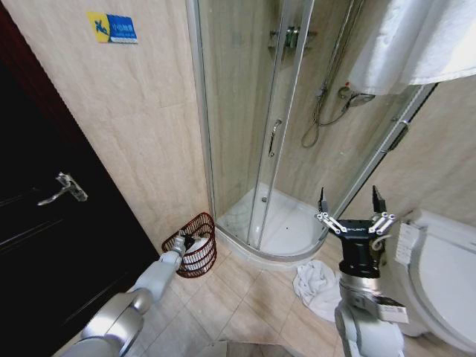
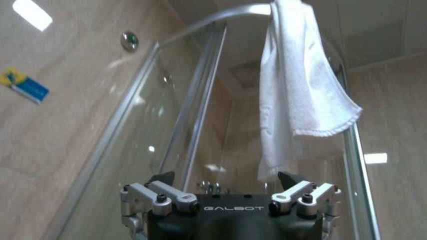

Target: Discard the used towel into the hamper.

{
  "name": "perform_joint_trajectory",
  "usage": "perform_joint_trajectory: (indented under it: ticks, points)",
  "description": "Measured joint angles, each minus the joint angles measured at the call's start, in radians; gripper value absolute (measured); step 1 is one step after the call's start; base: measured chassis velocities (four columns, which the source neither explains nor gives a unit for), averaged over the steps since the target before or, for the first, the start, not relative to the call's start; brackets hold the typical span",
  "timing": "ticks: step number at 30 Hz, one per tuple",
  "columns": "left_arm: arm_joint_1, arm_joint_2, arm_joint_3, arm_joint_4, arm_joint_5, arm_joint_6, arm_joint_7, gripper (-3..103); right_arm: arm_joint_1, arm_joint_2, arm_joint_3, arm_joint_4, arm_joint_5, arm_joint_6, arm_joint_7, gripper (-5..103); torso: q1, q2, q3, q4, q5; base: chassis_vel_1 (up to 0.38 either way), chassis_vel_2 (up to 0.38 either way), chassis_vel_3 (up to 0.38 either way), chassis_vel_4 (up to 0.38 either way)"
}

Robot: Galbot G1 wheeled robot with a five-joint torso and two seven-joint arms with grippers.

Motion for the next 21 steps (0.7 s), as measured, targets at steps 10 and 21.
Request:
perform_joint_trajectory:
  ticks: [10,21]
  points:
    - [0.238,0.076,-0.089,-0.457,-0.091,0.107,-0.099,100,-0.013,-0.051,0.016,0.031,0.003,-0.081,0.061,100,0.0,0.0,0.0,0.0002,-0.0001,0.0,0.0,0.0,0.0]
    - [0.552,0.093,-0.32,-0.979,-0.166,0.236,-0.127,100,-0.007,-0.108,0.043,0.072,0.105,-0.195,0.108,100,0.0,0.0,0.0,0.0001,-0.0002,0.0,0.0,0.0,0.0]
